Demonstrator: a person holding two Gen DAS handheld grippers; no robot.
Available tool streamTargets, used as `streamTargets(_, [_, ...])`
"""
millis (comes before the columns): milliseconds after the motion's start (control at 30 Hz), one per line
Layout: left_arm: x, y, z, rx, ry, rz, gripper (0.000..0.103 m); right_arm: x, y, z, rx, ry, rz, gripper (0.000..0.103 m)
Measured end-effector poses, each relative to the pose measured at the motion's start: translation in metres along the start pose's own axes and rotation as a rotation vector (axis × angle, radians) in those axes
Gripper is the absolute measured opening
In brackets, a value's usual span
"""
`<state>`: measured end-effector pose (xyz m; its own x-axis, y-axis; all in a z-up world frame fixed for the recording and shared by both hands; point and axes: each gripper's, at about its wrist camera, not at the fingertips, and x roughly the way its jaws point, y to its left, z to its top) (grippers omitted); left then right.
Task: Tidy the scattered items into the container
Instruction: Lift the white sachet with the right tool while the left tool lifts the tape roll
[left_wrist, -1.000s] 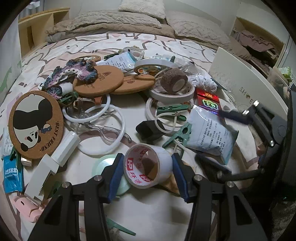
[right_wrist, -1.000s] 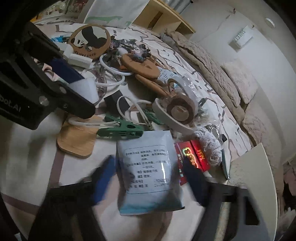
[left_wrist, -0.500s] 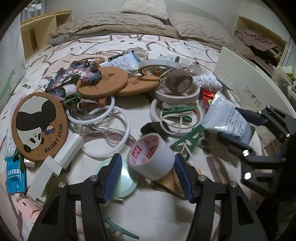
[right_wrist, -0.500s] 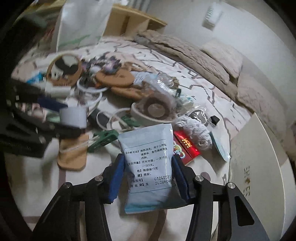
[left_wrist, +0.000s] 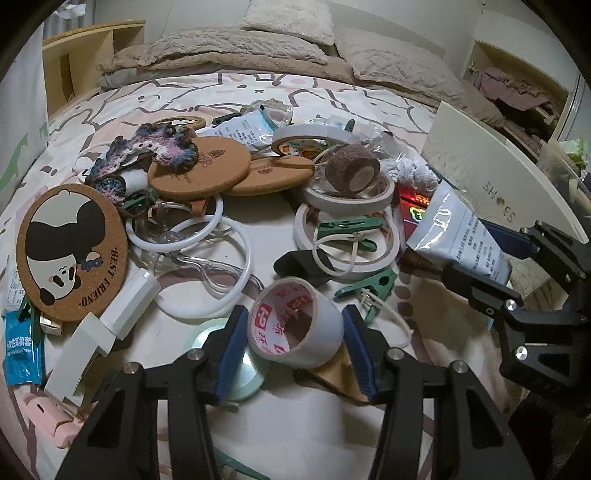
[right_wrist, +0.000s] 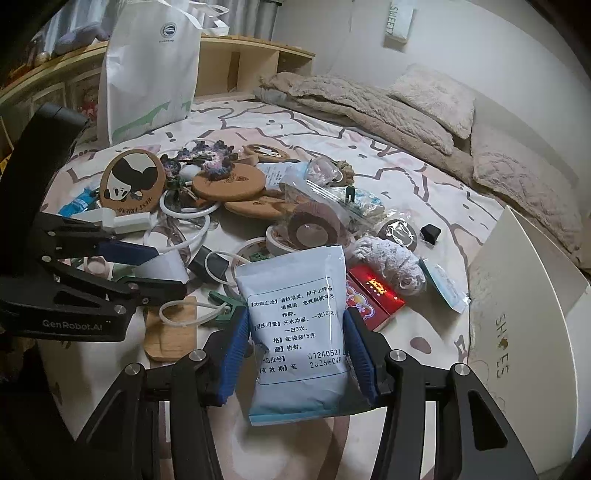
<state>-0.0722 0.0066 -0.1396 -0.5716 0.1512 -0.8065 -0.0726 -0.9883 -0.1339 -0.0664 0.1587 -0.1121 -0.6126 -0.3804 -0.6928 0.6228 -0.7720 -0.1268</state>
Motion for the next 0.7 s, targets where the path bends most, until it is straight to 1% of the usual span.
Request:
streamTargets(100, [-0.002, 0.001, 0.001, -0.008, -0.009, -0.011, 0.051, -0.001, -0.003, 0.000, 0.011, -0.004, 0.001, 0.052])
streamTargets(433, [-0.007, -0.003, 0.001, -0.004, -0.028, 0.008, 0.051, -0.005, -0.007, 0.001, 0.026, -0.012, 0.005, 0.052])
streamTargets(567, [-0.012, -0.004, 0.003, -0.010, -0.045, 0.001, 0.051, -0.008, -0.010, 0.002, 0.040, -0.026, 0.003, 0.052])
streamTargets(700, [-0.019, -0.001, 0.006, -0.022, -0.064, 0.013, 0.051, -0.012, -0.015, 0.004, 0.056, -0.044, -0.002, 0.052])
